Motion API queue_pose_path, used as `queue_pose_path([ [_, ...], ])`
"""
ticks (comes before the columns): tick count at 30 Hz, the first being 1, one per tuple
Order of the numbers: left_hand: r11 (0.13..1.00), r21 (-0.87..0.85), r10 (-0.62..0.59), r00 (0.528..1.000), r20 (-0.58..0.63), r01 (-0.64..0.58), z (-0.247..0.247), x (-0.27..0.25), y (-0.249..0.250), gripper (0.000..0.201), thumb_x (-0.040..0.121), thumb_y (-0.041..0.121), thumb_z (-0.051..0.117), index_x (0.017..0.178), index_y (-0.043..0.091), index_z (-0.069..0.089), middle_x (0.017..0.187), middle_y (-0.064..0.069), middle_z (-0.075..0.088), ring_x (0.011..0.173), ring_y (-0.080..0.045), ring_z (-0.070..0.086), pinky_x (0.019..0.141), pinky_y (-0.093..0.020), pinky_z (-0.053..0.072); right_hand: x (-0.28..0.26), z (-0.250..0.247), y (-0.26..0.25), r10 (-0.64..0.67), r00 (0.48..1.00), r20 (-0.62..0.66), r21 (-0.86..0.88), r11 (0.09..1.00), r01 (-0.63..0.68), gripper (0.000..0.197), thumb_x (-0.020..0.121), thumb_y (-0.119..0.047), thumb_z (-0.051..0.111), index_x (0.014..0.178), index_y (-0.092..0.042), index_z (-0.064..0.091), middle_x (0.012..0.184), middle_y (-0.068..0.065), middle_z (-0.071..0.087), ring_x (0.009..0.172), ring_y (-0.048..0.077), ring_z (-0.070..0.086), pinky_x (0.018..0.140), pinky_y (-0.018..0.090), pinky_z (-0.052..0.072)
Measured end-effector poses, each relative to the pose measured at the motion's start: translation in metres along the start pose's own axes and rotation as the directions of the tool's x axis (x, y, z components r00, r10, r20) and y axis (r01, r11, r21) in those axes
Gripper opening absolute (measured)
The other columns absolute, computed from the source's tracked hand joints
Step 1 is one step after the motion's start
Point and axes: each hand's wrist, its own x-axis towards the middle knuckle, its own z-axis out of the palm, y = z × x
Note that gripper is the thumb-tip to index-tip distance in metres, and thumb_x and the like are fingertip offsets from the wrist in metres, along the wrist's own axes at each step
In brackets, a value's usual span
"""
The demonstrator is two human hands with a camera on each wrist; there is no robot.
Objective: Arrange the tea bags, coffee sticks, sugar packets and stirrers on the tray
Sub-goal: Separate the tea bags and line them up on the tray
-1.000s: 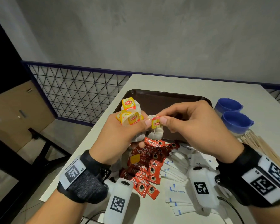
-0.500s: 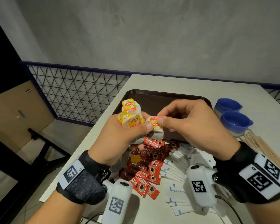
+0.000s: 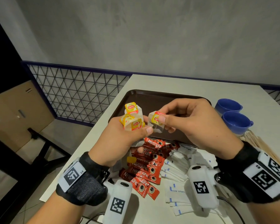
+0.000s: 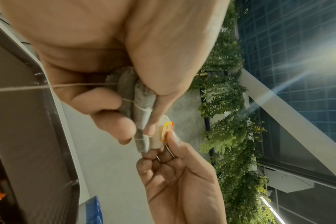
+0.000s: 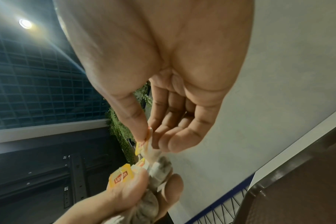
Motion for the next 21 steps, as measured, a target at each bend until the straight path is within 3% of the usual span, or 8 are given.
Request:
queue_pose_path([
  [3, 1.000, -0.024, -0.010, 1.000, 0.007, 0.011, 0.0034, -0.0003, -0.0005, 0.021, 0.093, 0.018, 0.073, 0.112, 0.011, 0.074, 0.106, -0.022, 0.075, 0.081, -0.034, 0.056, 0.055, -0.027, 0.052, 0.0005, -0.0001, 0.0004, -0.007, 1.000, -0.007, 0.011, 1.000, 0.007, 0.007, 0.088, -0.022, 0.079, 0.094, -0.019, 0.079, 0.083, 0.003, 0.077, 0.075, 0.029, 0.072, 0.071, 0.033, 0.063],
  [6, 1.000, 0.022, 0.016, 1.000, 0.018, -0.016, 0.0036, 0.0000, 0.0018, 0.021, 0.092, 0.018, 0.073, 0.111, 0.011, 0.076, 0.105, -0.015, 0.077, 0.084, -0.049, 0.063, 0.067, -0.034, 0.057, 0.0002, -0.0009, 0.0012, -0.009, 1.000, -0.018, 0.023, 1.000, 0.009, 0.009, 0.087, -0.024, 0.079, 0.094, -0.019, 0.079, 0.084, 0.003, 0.077, 0.076, 0.028, 0.072, 0.069, 0.034, 0.063],
  [9, 0.998, 0.054, 0.023, 0.998, 0.053, -0.026, 0.0032, -0.0010, 0.0039, 0.017, 0.091, 0.016, 0.074, 0.107, 0.015, 0.078, 0.101, -0.009, 0.079, 0.075, -0.025, 0.070, 0.066, -0.033, 0.058, -0.0001, -0.0025, 0.0033, -0.009, 0.999, -0.042, 0.024, 1.000, 0.010, 0.009, 0.088, -0.025, 0.078, 0.094, -0.020, 0.078, 0.087, 0.004, 0.077, 0.079, 0.029, 0.072, 0.068, 0.035, 0.063],
  [11, 0.998, 0.068, 0.006, 0.999, 0.040, -0.009, 0.0032, -0.0013, 0.0034, 0.011, 0.088, 0.017, 0.076, 0.099, 0.018, 0.080, 0.091, -0.009, 0.078, 0.075, -0.023, 0.068, 0.068, -0.035, 0.059, -0.0004, -0.0036, 0.0046, 0.001, 0.999, -0.040, 0.035, 0.999, 0.000, 0.009, 0.087, -0.025, 0.078, 0.094, -0.020, 0.078, 0.089, 0.004, 0.078, 0.080, 0.030, 0.072, 0.068, 0.035, 0.063],
  [14, 0.993, 0.115, -0.004, 0.999, 0.048, -0.001, 0.0022, -0.0017, 0.0021, 0.007, 0.087, 0.016, 0.078, 0.094, 0.016, 0.078, 0.076, 0.002, 0.074, 0.068, -0.011, 0.066, 0.063, -0.027, 0.053, -0.0013, -0.0041, 0.0063, 0.009, 1.000, -0.028, 0.059, 0.998, -0.007, 0.009, 0.086, -0.022, 0.080, 0.094, -0.019, 0.079, 0.088, 0.004, 0.078, 0.078, 0.028, 0.072, 0.068, 0.031, 0.062],
  [18, 0.990, 0.144, -0.019, 0.994, 0.104, 0.004, 0.0020, -0.0028, 0.0027, 0.013, 0.087, 0.010, 0.078, 0.100, 0.011, 0.076, 0.075, 0.006, 0.072, 0.067, -0.008, 0.065, 0.063, -0.025, 0.052, -0.0022, -0.0042, 0.0078, 0.008, 0.999, -0.045, 0.067, 0.998, -0.005, 0.011, 0.085, -0.017, 0.081, 0.095, -0.022, 0.079, 0.085, 0.005, 0.076, 0.072, 0.016, 0.070, 0.068, 0.026, 0.060],
  [21, 0.994, 0.106, -0.035, 0.993, 0.114, 0.023, 0.0042, -0.0035, 0.0050, 0.010, 0.087, 0.005, 0.077, 0.091, 0.014, 0.075, 0.065, 0.006, 0.065, 0.060, -0.010, 0.060, 0.056, -0.022, 0.051, -0.0031, -0.0032, 0.0078, 0.012, 0.998, -0.058, 0.077, 0.997, -0.007, 0.015, 0.087, -0.016, 0.080, 0.099, -0.025, 0.079, 0.087, 0.005, 0.075, 0.078, 0.021, 0.072, 0.068, 0.026, 0.061],
])
